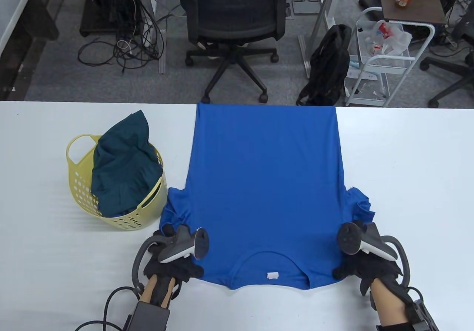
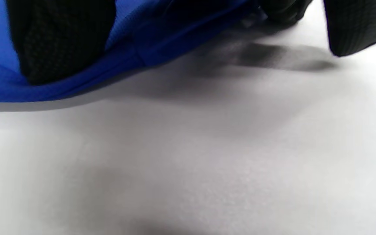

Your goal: Fold and stack clothes and towels from laundry basket

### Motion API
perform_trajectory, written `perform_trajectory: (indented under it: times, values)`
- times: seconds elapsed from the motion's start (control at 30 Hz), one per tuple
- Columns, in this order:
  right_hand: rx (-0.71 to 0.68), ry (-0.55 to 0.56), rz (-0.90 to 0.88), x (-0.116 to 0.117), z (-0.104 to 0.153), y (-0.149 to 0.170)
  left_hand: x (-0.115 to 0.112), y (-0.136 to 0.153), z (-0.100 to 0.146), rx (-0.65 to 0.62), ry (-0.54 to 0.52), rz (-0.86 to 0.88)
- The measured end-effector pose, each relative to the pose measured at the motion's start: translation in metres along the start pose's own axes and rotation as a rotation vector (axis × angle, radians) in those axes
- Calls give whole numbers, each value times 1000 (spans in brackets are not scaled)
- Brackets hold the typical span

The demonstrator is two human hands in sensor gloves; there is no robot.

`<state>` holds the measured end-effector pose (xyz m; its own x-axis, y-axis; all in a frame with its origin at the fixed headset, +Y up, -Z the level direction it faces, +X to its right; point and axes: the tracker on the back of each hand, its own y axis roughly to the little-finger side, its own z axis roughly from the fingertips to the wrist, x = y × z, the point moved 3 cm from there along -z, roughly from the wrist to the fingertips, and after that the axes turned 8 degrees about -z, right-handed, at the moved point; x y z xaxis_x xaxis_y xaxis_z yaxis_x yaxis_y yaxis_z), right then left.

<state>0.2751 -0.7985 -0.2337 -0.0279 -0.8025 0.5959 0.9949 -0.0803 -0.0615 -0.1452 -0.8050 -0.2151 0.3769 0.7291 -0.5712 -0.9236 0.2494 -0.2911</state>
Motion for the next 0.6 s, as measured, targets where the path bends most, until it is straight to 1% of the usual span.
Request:
perform_trajectory:
  times: [0.17, 0.23, 0.3, 0.37, 0.43, 0.47, 0.5, 0.53, 0.57, 0.6]
  values:
    - [14, 13, 42, 0, 3, -3, 3, -6, 4, 35, -4, -60]
    - [27, 36, 52, -3, 5, -3, 3, -4, 5, 52, -9, -62]
    - [36, 114, 64, -16, 17, -3, 8, 0, 10, 81, -41, -52]
    - [33, 246, 64, -36, 37, -7, 16, 0, 21, 126, -91, -33]
    - [13, 362, 77, -55, 53, -13, 26, -7, 30, 156, -147, -28]
    - [4, 383, 78, -58, 56, -14, 29, -11, 32, 155, -168, -30]
    - [-28, 434, 68, -67, 58, -19, 33, -20, 34, 141, -193, -33]
    - [-51, 452, 56, -73, 56, -23, 37, -28, 35, 116, -211, -28]
    - [-62, 451, 47, -78, 50, -26, 40, -34, 33, 96, -219, -14]
    - [-65, 439, 41, -84, 39, -30, 46, -43, 28, 64, -228, 25]
